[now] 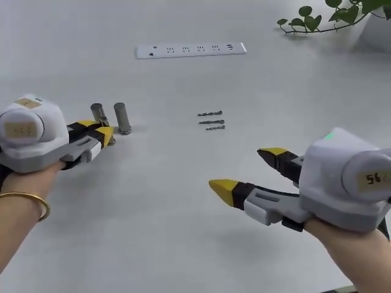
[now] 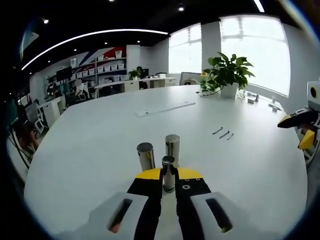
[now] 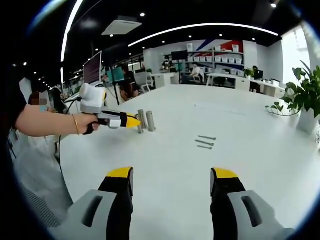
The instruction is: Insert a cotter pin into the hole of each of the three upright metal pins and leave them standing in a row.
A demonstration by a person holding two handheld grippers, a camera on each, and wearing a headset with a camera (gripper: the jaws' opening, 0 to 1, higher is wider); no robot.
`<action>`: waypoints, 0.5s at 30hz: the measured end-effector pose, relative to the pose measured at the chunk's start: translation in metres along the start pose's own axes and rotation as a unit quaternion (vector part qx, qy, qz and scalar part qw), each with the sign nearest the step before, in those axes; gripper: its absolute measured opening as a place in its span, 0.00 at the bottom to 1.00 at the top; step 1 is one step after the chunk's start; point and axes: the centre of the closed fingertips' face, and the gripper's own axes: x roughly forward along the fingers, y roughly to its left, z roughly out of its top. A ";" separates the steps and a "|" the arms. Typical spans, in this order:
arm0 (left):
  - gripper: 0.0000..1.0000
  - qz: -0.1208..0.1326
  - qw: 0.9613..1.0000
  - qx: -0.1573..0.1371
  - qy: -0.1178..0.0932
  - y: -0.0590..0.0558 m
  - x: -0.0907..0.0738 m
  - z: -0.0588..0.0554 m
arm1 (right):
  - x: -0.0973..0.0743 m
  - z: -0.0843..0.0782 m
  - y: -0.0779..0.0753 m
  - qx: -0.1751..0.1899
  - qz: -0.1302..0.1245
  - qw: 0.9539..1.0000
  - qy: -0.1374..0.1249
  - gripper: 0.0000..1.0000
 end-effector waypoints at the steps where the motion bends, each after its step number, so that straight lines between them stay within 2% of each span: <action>1: 0.07 0.000 1.000 0.000 -0.003 -0.001 -0.001 0.001 | 0.000 0.000 0.000 0.001 0.000 1.000 -0.001 0.59; 7: 0.07 -0.005 1.000 0.001 -0.001 -0.009 -0.003 0.004 | 0.001 0.001 0.002 0.001 0.005 1.000 -0.002 0.59; 10: 0.07 -0.009 1.000 0.005 0.009 -0.020 -0.007 0.001 | 0.001 0.001 0.002 -0.001 0.005 1.000 -0.003 0.59; 15: 0.07 -0.018 1.000 0.012 0.014 -0.036 -0.011 -0.003 | 0.000 0.000 0.002 -0.002 0.003 1.000 0.000 0.59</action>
